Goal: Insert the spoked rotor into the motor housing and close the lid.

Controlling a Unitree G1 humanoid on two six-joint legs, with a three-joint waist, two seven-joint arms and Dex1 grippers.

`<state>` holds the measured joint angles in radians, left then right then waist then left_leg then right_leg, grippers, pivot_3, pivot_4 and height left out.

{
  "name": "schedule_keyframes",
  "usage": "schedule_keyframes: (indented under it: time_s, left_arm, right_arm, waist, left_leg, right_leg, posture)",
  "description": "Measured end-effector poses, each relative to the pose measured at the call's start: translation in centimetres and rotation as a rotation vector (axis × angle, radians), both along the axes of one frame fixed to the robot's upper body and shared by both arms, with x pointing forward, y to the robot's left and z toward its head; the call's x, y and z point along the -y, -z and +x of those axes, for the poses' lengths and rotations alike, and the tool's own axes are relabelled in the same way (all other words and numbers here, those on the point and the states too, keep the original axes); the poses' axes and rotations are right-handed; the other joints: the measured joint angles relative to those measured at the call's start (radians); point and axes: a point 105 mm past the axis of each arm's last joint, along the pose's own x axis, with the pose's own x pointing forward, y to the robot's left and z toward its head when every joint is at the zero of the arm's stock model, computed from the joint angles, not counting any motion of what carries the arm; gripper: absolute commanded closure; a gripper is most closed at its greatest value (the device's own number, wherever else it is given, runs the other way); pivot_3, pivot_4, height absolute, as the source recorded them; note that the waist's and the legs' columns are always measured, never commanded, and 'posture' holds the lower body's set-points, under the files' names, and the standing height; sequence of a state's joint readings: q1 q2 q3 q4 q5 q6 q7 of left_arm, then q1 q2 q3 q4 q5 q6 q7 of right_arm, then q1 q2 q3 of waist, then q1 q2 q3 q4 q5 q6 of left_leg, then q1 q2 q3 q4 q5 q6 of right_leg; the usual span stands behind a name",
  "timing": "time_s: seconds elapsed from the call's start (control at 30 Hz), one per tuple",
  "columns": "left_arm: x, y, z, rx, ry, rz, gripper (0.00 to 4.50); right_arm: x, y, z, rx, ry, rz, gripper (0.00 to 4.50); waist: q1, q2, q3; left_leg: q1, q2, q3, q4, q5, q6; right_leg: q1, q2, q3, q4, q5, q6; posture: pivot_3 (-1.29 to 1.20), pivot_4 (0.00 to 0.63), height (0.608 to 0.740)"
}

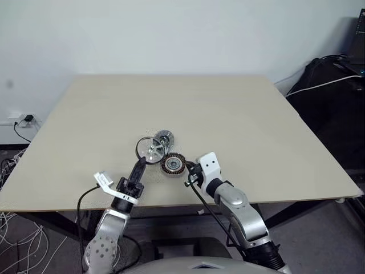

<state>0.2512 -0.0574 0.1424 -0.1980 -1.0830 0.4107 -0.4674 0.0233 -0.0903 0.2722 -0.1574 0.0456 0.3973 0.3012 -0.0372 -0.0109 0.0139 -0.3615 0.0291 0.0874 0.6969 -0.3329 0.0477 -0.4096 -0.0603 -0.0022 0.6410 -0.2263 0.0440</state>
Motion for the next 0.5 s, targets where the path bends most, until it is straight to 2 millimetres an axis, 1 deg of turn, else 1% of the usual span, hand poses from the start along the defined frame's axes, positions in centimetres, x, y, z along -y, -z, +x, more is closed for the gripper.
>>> schedule_keyframes:
  time_s: [0.1,0.17,0.33,0.4,0.5]
  left_arm:
    - [0.9,-0.8,1.0,0.026,0.044,-0.028,4.13]
    - [1.6,-0.4,1.5,0.009,0.075,-0.042,4.13]
    - [2.9,1.7,2.3,-0.087,0.136,-0.05,4.13]
    - [3.4,2.9,2.5,-0.14,0.156,-0.039,4.13]
    - [3.8,3.8,2.5,-0.179,0.177,-0.03,4.13]
  right_arm:
    - [0.1,0.0,-0.2,-0.001,-0.006,0.007,4.5]
    - [0.2,-0.1,-0.7,-0.004,-0.026,0.027,4.5]
    - [0.4,-0.3,-2.0,-0.004,-0.073,0.06,4.5]
    - [0.6,-0.3,-2.2,-0.009,-0.073,0.067,4.5]
    - [1.0,-0.1,-2.4,-0.017,-0.062,0.066,4.5]
  waist:
    - [0.0,0.0,0.0]
    - [0.001,0.0,0.0]
    - [0.0,0.0,0.0]
    - [0.0,0.0,0.0]
    - [0.0,-0.001,0.0]
  left_leg:
    - [0.0,0.0,0.0,0.0,0.0,0.0]
    - [0.0,-0.001,0.0,0.0,0.0,0.001]
    - [0.0,-0.001,0.0,0.0,0.0,0.001]
    - [0.0,-0.001,0.0,0.0,0.0,0.001]
    - [0.0,-0.001,0.0,0.0,0.0,0.001]
  right_leg:
    - [0.0,0.0,0.0,0.0,0.0,0.0]
    - [0.001,0.0,0.0,-0.001,0.0,0.0]
    - [0.001,0.0,0.0,-0.002,0.0,0.001]
    - [0.001,0.0,0.0,-0.001,0.0,0.001]
    - [0.001,0.0,0.0,-0.001,0.0,0.001]
  posture:
    - [0.0,0.0,0.74]
    - [0.0,0.0,0.74]
    - [0.0,0.0,0.74]
    - [0.0,0.0,0.74]
    - [0.0,0.0,0.74]
